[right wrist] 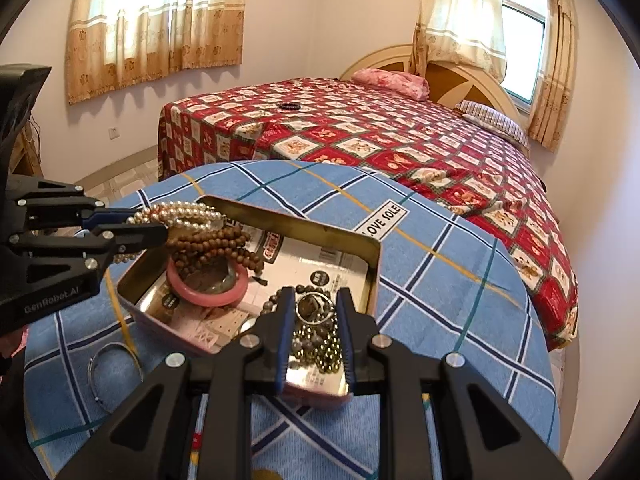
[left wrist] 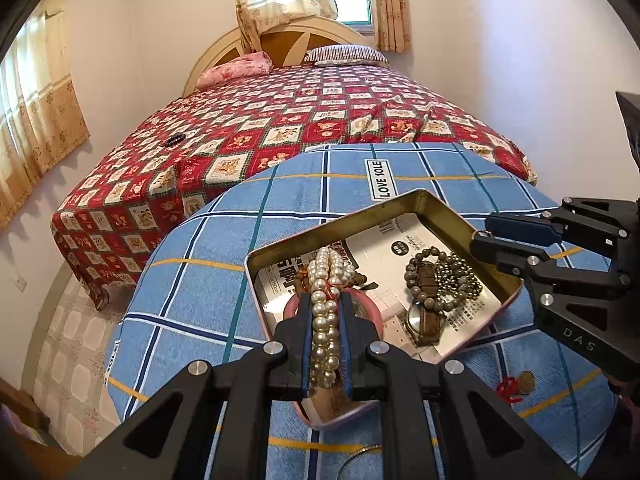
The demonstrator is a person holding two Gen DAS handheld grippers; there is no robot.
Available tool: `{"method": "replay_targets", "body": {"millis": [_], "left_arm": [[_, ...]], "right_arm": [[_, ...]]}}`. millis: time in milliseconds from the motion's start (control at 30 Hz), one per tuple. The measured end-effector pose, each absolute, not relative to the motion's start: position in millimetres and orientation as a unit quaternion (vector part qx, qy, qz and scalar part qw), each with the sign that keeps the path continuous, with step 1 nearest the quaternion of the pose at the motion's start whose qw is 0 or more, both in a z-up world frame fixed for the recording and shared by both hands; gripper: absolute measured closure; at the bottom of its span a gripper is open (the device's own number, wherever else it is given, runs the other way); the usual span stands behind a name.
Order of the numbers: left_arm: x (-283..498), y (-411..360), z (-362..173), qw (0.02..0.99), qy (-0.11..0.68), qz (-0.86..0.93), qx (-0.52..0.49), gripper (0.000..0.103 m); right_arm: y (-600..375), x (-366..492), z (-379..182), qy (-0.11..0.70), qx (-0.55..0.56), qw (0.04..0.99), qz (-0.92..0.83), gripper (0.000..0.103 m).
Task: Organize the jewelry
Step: 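Carry the pearl necklace with the left gripper while the right gripper carries the ring to the tin, then open the left gripper over the tin while the right gripper releases the ring inside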
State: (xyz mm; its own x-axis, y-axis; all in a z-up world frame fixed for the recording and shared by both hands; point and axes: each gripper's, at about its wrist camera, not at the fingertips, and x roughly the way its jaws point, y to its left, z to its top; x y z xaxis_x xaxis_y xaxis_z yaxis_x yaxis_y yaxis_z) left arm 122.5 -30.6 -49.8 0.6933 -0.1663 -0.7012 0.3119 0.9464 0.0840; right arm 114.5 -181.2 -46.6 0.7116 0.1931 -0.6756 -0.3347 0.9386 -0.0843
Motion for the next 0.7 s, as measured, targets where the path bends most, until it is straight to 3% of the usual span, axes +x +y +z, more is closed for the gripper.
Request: {"method": "replay_targets", "body": {"millis": [700], "left_arm": [[145.9,-39.6,-68.5,0.905,0.388,-0.131,0.113,0.092]], "right_arm": [[-174.1,141.6,-65.8,0.367,-0.106,0.914,0.135,0.079]]}}
